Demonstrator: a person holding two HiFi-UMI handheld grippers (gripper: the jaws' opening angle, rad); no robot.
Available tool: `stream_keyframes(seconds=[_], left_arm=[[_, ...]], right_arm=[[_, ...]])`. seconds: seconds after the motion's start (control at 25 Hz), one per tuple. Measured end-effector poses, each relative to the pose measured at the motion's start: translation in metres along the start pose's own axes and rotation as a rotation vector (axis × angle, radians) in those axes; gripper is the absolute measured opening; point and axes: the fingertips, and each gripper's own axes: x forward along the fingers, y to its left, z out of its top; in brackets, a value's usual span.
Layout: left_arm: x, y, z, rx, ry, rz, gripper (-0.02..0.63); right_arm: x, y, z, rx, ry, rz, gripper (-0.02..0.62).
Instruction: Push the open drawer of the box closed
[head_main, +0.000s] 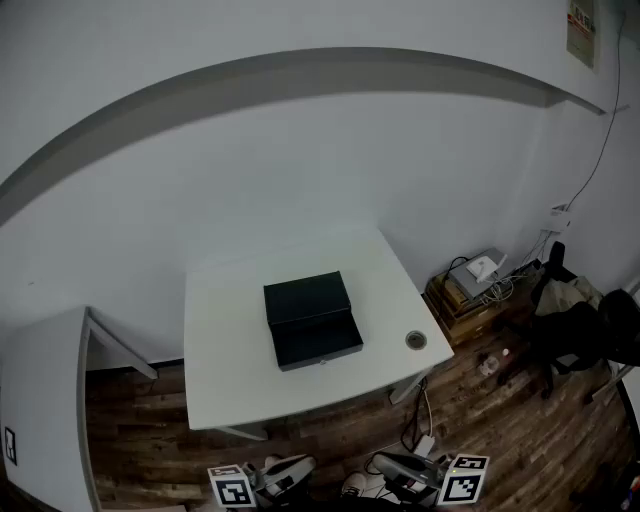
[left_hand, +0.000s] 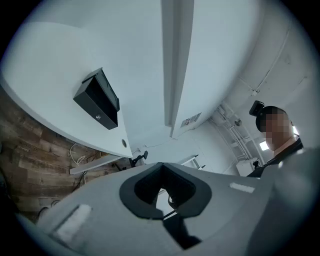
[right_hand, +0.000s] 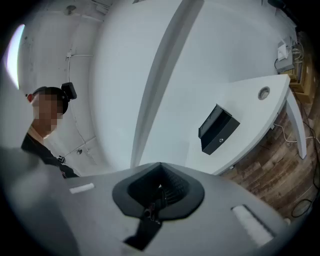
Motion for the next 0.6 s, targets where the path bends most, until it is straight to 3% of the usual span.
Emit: stream_keyframes(seconds=[0.6], left_arm=[[0.013,0.005,-0.001,-0.012,0.022,0.004,0.0]], right_arm=[[-0.006,-0.011,0.007,0.01,-0.015,-0.013,0.003]])
